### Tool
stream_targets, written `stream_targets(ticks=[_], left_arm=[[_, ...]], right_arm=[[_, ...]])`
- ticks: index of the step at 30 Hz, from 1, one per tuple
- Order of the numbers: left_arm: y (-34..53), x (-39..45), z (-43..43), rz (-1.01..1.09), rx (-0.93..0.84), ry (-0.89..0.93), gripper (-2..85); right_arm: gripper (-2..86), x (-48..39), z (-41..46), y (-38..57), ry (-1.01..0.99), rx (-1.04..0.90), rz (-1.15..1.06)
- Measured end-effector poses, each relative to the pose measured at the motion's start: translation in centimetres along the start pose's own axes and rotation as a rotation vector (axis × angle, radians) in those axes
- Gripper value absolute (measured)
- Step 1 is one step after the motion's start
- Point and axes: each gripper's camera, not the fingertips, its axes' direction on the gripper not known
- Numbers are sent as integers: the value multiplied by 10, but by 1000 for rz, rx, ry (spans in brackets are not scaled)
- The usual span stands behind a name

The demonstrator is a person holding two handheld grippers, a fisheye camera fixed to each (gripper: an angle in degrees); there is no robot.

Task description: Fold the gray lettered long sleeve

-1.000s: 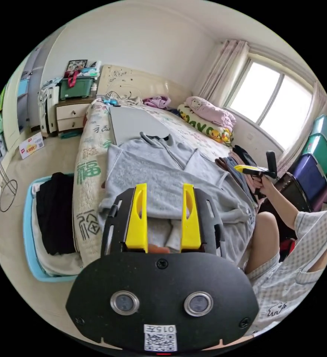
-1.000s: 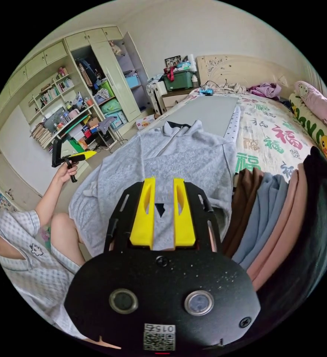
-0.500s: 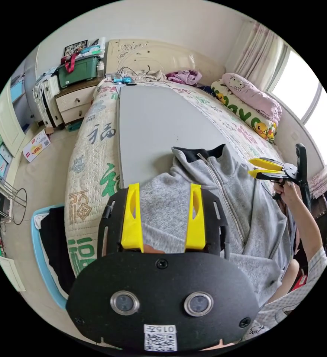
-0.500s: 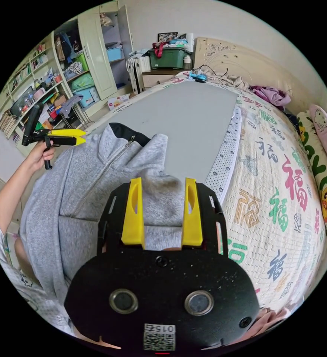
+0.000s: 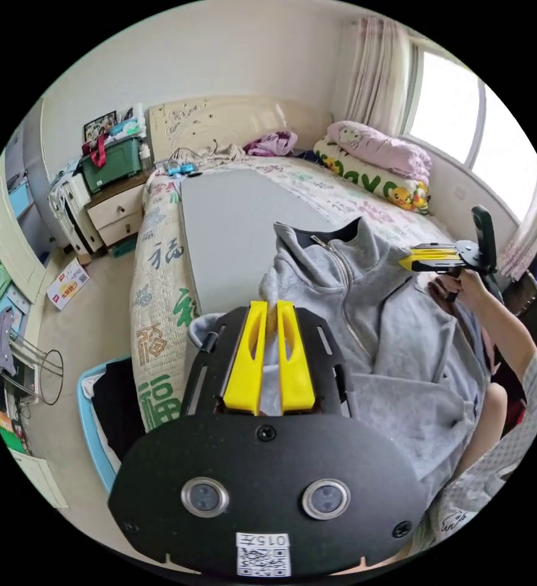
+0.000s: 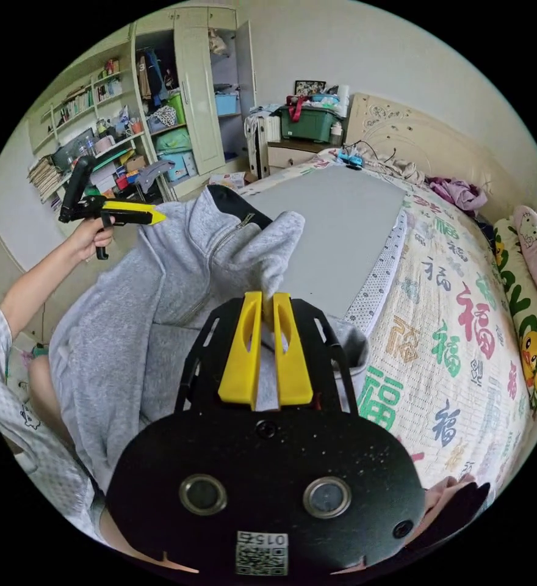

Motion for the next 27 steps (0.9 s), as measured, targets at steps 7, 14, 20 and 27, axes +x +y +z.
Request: stream_targets(ticks=[7,14,20,27], left_arm=[[172,74,-165,113,53,201,20],[336,103,-155,-113,-231,211,43],[375,78,-187,-396,-136,204,80],[438,62,-191,-722,79,270,114]], right_arm=[[41,-162,-170,142,-137,44,-147],[40,-267,-143,243,-134,-314,72],[62,-244,-197,255,-255,-109,395],[104,-246,-203,261,-312,-74,543]])
